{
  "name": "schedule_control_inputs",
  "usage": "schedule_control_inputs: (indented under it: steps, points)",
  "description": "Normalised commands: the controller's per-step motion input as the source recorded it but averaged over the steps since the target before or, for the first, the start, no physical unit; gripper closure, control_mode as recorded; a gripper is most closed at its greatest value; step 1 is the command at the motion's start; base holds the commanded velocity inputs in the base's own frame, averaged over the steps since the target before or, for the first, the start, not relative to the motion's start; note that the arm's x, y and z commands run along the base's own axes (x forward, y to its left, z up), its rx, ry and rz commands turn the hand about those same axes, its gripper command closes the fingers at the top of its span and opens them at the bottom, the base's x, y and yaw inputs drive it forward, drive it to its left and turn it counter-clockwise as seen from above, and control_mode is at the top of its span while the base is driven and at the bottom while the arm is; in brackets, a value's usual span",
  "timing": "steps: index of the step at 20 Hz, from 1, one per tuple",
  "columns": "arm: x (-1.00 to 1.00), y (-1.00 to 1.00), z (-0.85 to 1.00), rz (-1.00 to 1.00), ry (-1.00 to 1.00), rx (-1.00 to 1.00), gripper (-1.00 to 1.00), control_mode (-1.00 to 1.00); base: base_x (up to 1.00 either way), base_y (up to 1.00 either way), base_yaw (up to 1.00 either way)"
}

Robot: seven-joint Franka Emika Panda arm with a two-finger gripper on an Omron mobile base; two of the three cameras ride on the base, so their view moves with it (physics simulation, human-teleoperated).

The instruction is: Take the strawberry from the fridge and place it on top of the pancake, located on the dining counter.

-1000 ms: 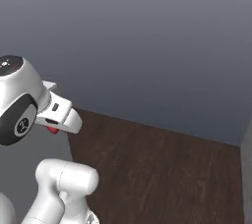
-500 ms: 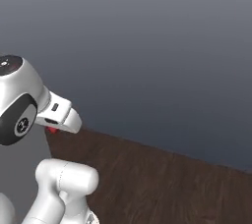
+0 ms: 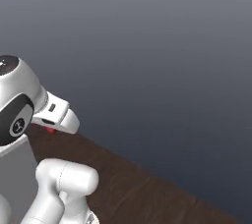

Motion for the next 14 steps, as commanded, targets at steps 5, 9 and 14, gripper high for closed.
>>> schedule_control_inputs:
  steps: [5,9,14]
  points:
    - [0.00,0.00,0.00,0.00,0.00,0.00,1.00,1.00,0.84,-0.47,0.68]
    - [0.00,0.00,0.00,0.00,0.00,0.00,1.00,1.00,0.75,-0.51,0.77]
    - [0.00,0.00,0.00,0.00,0.00,0.00,1.00,1.00,0.68,-0.59,0.76]
